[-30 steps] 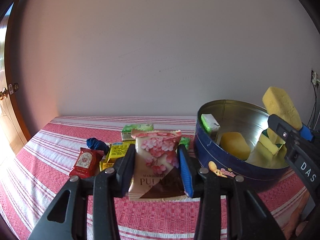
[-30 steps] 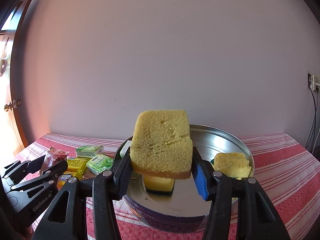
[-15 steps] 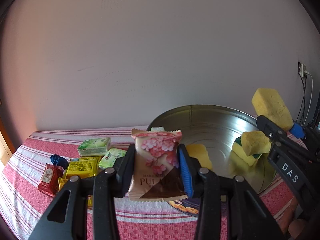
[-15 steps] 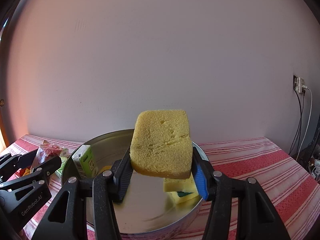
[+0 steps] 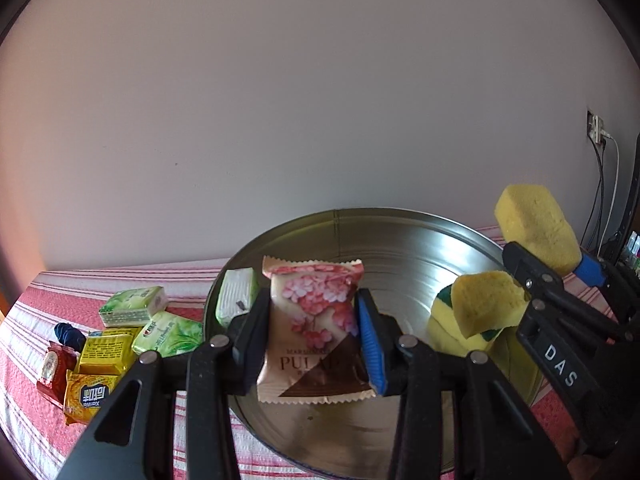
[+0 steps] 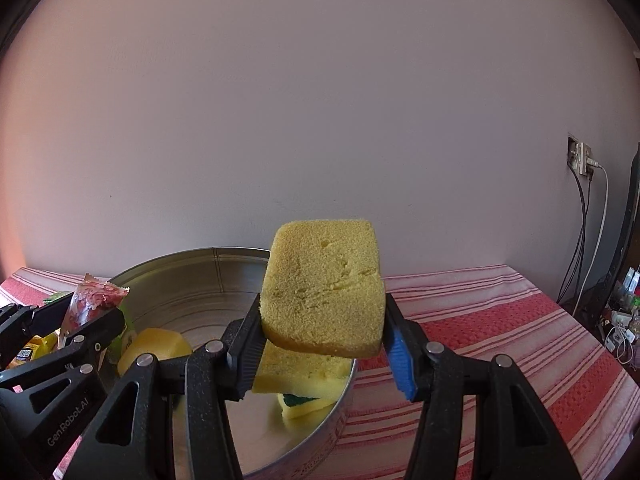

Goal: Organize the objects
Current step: 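Carry the packet and sponge over the blue tin and open both grippers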

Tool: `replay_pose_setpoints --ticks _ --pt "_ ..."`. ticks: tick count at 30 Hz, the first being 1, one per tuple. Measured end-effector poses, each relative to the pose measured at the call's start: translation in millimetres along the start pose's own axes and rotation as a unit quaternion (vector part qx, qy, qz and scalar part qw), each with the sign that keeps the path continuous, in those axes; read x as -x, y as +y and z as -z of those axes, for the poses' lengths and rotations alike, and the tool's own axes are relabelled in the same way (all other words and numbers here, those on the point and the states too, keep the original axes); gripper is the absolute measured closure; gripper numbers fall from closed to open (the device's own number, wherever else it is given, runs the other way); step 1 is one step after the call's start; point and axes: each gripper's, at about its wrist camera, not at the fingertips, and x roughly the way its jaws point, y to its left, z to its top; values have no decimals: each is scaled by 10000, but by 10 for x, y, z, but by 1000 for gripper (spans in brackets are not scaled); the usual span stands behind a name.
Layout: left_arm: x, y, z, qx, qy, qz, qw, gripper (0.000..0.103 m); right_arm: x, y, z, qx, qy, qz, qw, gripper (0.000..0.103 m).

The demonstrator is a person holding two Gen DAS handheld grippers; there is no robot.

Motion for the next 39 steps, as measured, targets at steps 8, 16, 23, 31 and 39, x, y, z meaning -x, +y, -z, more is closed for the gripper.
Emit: replay_pose_setpoints --ticks 8,16,23,31,39 --pt "-178 -69 -7 -27 119 50 9999 62 -77 3 19 2 141 29 9999 46" --pt "-262 -58 32 -21 222 -19 9997 62 -98 -25 46 -45 226 -72 9997 46" --pt "-253 -46 31 -5 250 -71 9997 62 -135 -9 59 28 225 -222 9995 46" --pt "-212 -56 43 -62 169 -142 9997 42 -163 15 73 153 259 -376 9988 42" --pt "-98 99 63 371 89 -287 9989 5 -143 -169 87 -333 99 -328 9989 21"
